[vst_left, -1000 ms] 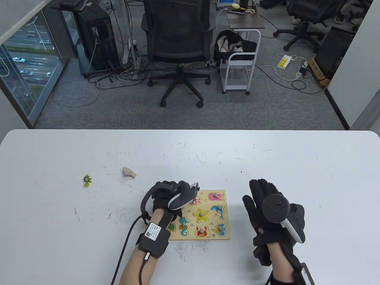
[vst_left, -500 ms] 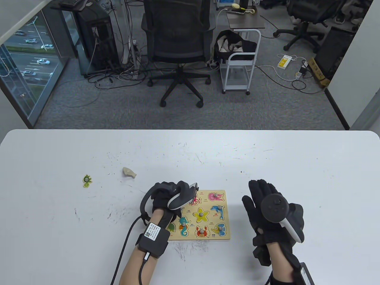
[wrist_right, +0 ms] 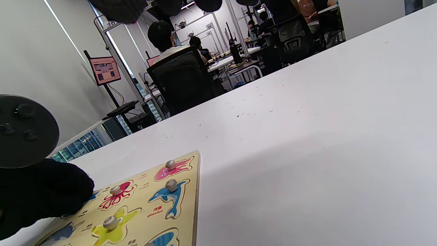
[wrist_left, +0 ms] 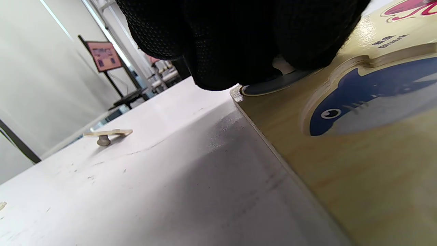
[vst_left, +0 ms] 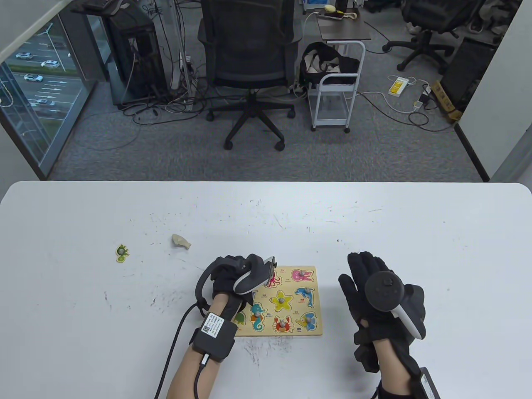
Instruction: Fit puzzle pieces into frame
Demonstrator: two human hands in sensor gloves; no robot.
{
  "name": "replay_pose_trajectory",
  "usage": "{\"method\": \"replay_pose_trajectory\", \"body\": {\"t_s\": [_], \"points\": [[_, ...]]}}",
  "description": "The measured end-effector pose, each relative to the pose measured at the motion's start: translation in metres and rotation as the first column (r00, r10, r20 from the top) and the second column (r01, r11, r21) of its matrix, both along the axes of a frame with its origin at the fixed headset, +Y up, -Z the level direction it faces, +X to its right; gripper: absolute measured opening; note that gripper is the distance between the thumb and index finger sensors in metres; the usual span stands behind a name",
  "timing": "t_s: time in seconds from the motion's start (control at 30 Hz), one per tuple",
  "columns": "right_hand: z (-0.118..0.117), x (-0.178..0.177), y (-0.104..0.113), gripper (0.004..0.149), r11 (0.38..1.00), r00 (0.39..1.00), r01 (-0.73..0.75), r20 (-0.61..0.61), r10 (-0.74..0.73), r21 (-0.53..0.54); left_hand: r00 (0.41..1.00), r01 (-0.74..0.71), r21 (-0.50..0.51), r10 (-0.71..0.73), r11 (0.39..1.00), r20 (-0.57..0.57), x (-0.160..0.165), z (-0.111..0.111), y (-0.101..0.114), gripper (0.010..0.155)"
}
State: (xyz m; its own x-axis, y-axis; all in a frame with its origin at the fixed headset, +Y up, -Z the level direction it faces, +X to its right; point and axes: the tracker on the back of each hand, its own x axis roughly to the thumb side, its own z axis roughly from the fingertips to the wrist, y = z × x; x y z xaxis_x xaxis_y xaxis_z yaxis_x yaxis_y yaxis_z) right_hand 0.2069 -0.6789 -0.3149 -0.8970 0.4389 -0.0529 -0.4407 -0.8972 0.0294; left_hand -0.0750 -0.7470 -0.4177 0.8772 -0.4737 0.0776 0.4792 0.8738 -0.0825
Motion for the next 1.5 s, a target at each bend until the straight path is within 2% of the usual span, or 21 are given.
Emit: {"method": "replay_pose_trajectory", "body": {"t_s": [0.17, 0.33, 0.53, 0.73, 1.0, 1.27, 1.5], "points": [[0.0, 0.001, 0.0, 0.063, 1.0, 1.0, 0.009, -0.003, -0.009, -0.001, 0.999, -0.04, -0.063, 0.038, 0.997, -0.039, -0.007, 0.002, 0.011, 0.054], [0.0, 0.0, 0.001, 0.063, 1.0, 1.0, 0.009, -0.006, -0.009, 0.006, 0.992, -0.095, -0.022, 0.093, 0.995, -0.083, -0.023, 0.004, 0.036, 0.058], [0.003, -0.005, 0.003, 0.063, 0.999, 1.0, -0.014, -0.027, 0.015, 0.029, 0.988, -0.032, 0.012, 0.034, 0.999, -0.153, -0.044, 0.007, 0.065, 0.058], [0.003, -0.006, 0.003, 0.063, 0.999, 0.999, -0.022, -0.026, 0.023, 0.027, 0.975, -0.044, 0.047, 0.053, 0.998, -0.216, -0.063, 0.0, 0.078, 0.062], [0.005, -0.001, 0.007, 0.063, 0.999, 1.0, 0.004, -0.011, -0.003, 0.036, 0.936, -0.072, 0.014, 0.073, 0.997, -0.344, -0.094, -0.033, 0.063, 0.067], [0.003, 0.006, 0.004, 0.063, 0.999, 1.0, 0.029, 0.012, -0.029, 0.016, 0.914, -0.125, -0.038, 0.101, 0.991, -0.393, -0.116, -0.063, 0.04, 0.073], [0.002, 0.012, 0.003, 0.063, 0.999, 0.998, 0.052, 0.027, -0.052, 0.003, 0.908, -0.113, -0.114, 0.056, 0.987, -0.415, -0.125, -0.084, 0.02, 0.077]]}}
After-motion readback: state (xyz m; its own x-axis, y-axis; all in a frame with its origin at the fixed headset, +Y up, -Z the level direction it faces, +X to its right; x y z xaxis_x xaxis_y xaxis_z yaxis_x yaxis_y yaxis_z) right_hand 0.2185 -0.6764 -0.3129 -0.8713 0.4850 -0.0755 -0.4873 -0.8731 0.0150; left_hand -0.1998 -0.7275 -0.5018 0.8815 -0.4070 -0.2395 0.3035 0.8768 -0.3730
